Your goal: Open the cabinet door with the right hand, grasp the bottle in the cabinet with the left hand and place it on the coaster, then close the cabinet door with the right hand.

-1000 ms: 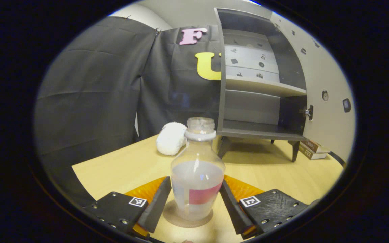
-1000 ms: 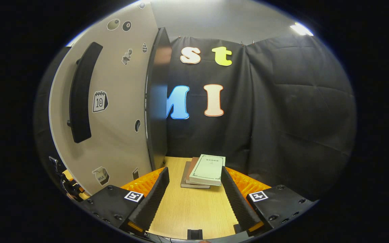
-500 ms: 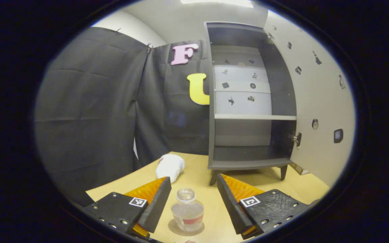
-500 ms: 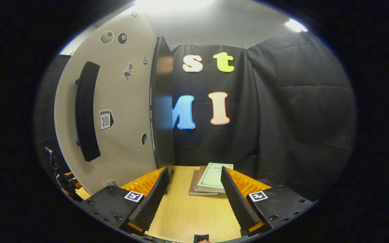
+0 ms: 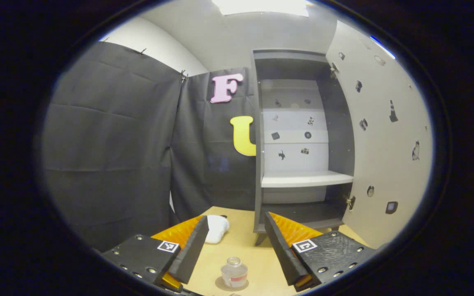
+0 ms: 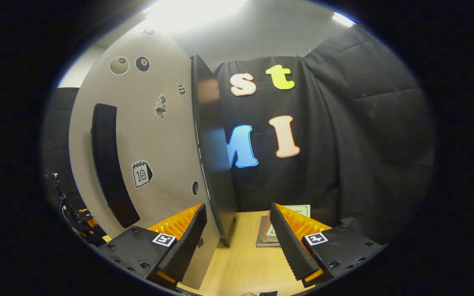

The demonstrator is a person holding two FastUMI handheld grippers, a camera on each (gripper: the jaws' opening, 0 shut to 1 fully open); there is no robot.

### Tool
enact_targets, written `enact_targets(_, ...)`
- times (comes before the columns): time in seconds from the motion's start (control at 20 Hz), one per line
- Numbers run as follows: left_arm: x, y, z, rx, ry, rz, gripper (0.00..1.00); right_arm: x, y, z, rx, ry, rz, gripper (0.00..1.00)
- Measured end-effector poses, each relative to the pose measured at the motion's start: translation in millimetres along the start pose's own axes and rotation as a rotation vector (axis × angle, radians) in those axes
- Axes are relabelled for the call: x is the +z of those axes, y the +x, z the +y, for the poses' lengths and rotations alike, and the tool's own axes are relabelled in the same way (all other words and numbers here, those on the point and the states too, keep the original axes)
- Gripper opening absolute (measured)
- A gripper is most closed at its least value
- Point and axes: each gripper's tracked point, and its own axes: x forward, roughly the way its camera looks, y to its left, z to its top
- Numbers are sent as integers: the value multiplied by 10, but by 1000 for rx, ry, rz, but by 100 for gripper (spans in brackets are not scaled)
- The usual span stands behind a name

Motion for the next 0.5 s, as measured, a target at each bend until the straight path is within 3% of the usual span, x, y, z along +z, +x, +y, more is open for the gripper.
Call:
enact_targets(0.15, 149, 7, 108, -5, -5, -23, 83, 41, 63, 256, 58, -18, -15, 98)
enact_targets(0.2, 163, 20, 174, -1, -3, -30, 83, 34, 79, 373, 83, -26, -16, 92)
enact_targets(0.3, 195, 57, 314, 6, 2, -39, 83, 20, 106, 430, 72, -75, -16, 96)
enact_targets(0.4, 189, 120, 432, 3, 6, -43, 83, 57, 95, 448, 58, -109, -20, 87)
enact_targets(0.5, 142, 264, 525, -6, 1, -38, 83, 56, 107, 509, 54, -116, -17, 93)
